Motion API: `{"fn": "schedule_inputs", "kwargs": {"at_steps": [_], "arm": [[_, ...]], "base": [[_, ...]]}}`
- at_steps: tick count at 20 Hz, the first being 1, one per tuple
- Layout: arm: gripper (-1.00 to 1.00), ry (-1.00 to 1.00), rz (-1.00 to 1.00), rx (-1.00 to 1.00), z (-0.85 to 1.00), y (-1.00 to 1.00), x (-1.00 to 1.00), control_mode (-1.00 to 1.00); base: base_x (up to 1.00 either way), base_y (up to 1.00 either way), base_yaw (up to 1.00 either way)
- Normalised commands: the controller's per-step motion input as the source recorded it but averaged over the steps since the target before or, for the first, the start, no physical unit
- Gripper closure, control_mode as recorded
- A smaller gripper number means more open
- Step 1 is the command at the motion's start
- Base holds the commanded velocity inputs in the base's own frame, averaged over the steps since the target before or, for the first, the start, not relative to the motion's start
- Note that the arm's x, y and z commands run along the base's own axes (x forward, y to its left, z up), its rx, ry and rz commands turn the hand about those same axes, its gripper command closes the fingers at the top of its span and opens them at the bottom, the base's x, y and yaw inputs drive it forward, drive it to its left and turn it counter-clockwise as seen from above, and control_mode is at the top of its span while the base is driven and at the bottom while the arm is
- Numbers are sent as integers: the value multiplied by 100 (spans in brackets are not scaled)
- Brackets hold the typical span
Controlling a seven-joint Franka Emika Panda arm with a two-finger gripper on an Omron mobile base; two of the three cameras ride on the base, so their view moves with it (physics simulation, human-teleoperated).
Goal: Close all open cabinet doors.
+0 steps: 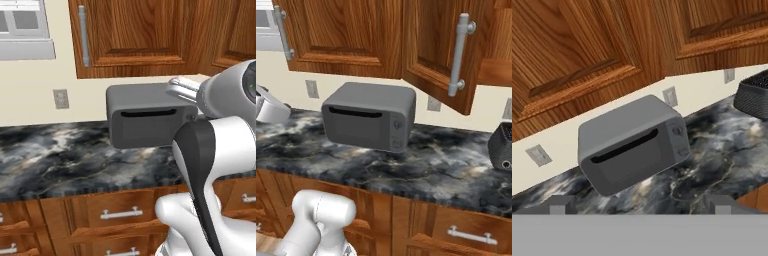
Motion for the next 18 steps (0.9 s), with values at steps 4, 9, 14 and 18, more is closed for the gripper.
{"fn": "schedule_inputs", "kwargs": {"at_steps": [4, 9, 14, 18], "arm": [[-100, 0, 0, 0, 0, 0, 0, 100], [-100, 0, 0, 0, 0, 0, 0, 100], [-100, 0, 0, 0, 0, 0, 0, 100], [-100, 0, 0, 0, 0, 0, 0, 100]], "base": [[-37, -23, -15], [-18, -62, -13], [10, -82, -2], [24, -98, 5]]}}
